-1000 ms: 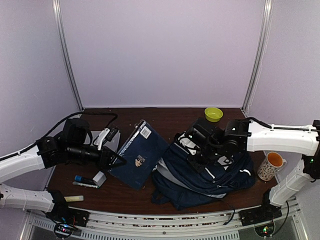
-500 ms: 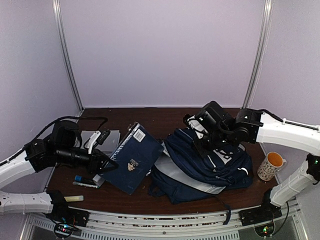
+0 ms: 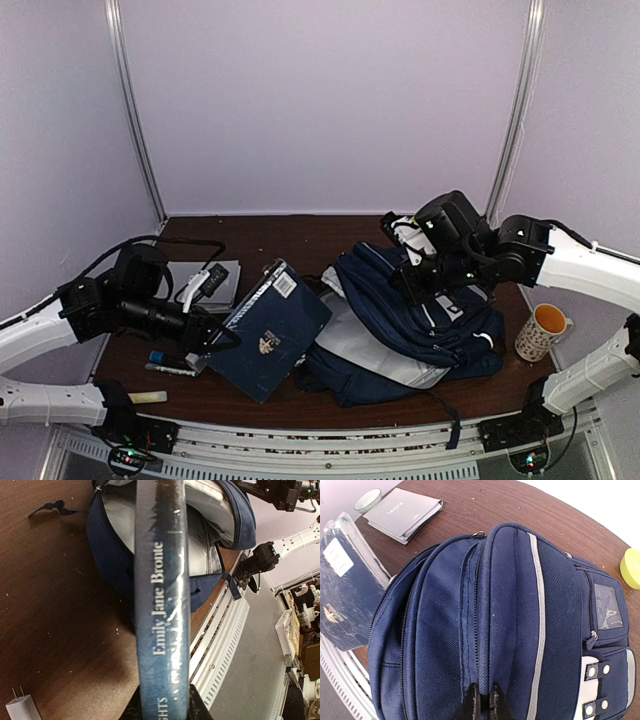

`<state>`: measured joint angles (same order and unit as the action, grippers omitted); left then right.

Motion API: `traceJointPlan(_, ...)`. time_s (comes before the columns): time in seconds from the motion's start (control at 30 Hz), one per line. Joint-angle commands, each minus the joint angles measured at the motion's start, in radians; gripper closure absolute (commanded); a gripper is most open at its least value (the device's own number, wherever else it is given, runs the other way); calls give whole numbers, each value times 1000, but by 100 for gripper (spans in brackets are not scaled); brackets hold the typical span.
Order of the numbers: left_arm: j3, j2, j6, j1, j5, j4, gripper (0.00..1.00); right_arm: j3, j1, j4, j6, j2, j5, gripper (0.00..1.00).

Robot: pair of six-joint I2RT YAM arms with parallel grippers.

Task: Pack the student bag
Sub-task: Place the book in the largest pocket of the bag.

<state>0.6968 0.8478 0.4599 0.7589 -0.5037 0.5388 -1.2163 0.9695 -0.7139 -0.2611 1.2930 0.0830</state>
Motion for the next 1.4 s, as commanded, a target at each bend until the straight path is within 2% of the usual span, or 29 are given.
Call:
traceJointPlan(0.0, 18, 33, 28, -2, -109, -246, 100, -19, 3, 168, 8, -33, -41, 100)
traceJointPlan(0.5, 41, 255, 68, 13, -194, -350, 100, -86, 5, 223, 0, 32, -92, 100)
traceJointPlan(0.8, 124, 434, 119, 29, -222, -434, 100, -47, 7, 264, 29, 14, -144, 100)
traceJointPlan(0.97, 200, 538, 127, 37, -225, -439, 100, 24, 10, 351, 30, -36, -132, 100)
traceJointPlan(1.37, 335, 749, 246, 81, -226, -479, 100, 89, 14, 426, 30, -77, -205, 100)
